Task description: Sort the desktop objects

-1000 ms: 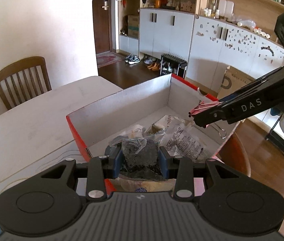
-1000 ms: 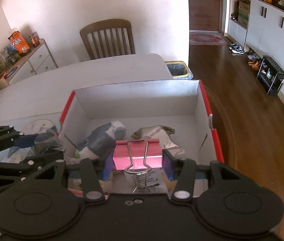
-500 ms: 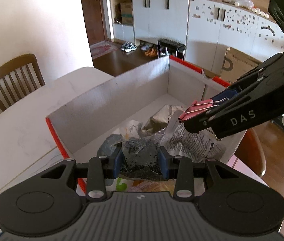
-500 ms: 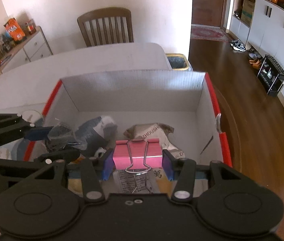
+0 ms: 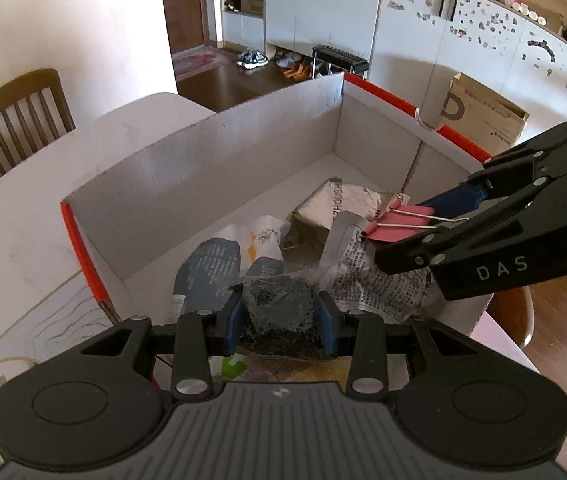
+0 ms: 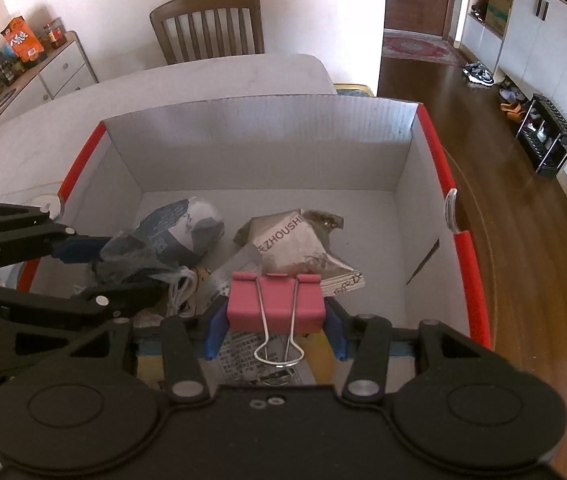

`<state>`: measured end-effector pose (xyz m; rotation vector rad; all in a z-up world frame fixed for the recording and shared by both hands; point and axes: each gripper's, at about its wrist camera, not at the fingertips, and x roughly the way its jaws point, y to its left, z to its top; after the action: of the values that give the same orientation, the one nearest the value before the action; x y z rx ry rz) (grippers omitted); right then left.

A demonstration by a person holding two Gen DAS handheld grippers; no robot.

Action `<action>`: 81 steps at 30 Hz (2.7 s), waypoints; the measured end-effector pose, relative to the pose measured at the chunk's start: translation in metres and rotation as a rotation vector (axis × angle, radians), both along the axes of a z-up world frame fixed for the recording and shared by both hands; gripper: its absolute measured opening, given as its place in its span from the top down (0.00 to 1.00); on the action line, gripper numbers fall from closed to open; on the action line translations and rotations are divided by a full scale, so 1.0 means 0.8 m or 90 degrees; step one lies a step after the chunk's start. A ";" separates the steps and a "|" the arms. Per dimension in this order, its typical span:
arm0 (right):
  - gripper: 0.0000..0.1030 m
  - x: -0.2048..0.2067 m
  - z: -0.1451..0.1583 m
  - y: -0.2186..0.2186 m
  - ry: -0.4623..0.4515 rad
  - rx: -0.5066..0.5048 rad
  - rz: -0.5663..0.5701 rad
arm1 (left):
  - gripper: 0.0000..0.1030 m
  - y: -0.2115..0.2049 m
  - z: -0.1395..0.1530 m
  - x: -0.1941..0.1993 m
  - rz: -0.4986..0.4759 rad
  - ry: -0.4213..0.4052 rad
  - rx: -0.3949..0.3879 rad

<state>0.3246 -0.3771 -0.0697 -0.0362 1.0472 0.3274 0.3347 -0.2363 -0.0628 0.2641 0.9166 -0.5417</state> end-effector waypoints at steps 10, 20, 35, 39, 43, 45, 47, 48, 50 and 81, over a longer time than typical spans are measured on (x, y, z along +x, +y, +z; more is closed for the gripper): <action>0.46 -0.004 0.010 -0.007 -0.007 0.024 0.006 | 0.32 0.002 0.010 -0.008 -0.007 -0.014 -0.026; 0.36 -0.021 0.040 -0.011 -0.039 0.044 0.012 | 0.32 0.024 0.035 -0.026 0.012 -0.032 -0.064; 0.36 -0.069 0.077 0.000 -0.106 0.064 0.015 | 0.32 0.071 0.082 -0.069 0.055 -0.104 -0.096; 0.30 -0.084 0.086 0.005 -0.126 0.067 0.014 | 0.32 0.081 0.087 -0.081 0.054 -0.108 -0.100; 0.27 -0.102 0.092 0.012 -0.148 0.072 0.010 | 0.32 0.091 0.092 -0.093 0.056 -0.112 -0.109; 0.26 -0.111 0.094 0.016 -0.158 0.073 0.008 | 0.26 0.095 0.094 -0.100 0.054 -0.118 -0.110; 0.25 -0.120 0.096 0.020 -0.169 0.071 0.006 | 0.22 0.099 0.096 -0.107 0.050 -0.122 -0.115; 0.24 -0.123 0.097 0.022 -0.173 0.070 0.005 | 0.22 0.101 0.096 -0.109 0.049 -0.123 -0.116; 0.23 -0.130 0.097 0.026 -0.180 0.067 -0.001 | 0.20 0.104 0.096 -0.114 0.045 -0.123 -0.117; 0.21 -0.227 0.093 0.060 -0.236 0.069 -0.082 | 0.00 0.136 0.092 -0.184 0.030 -0.152 -0.125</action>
<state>0.1434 -0.3295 0.0048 0.0656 0.6600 0.2472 0.1879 -0.1276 0.0109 0.1259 0.6313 -0.5391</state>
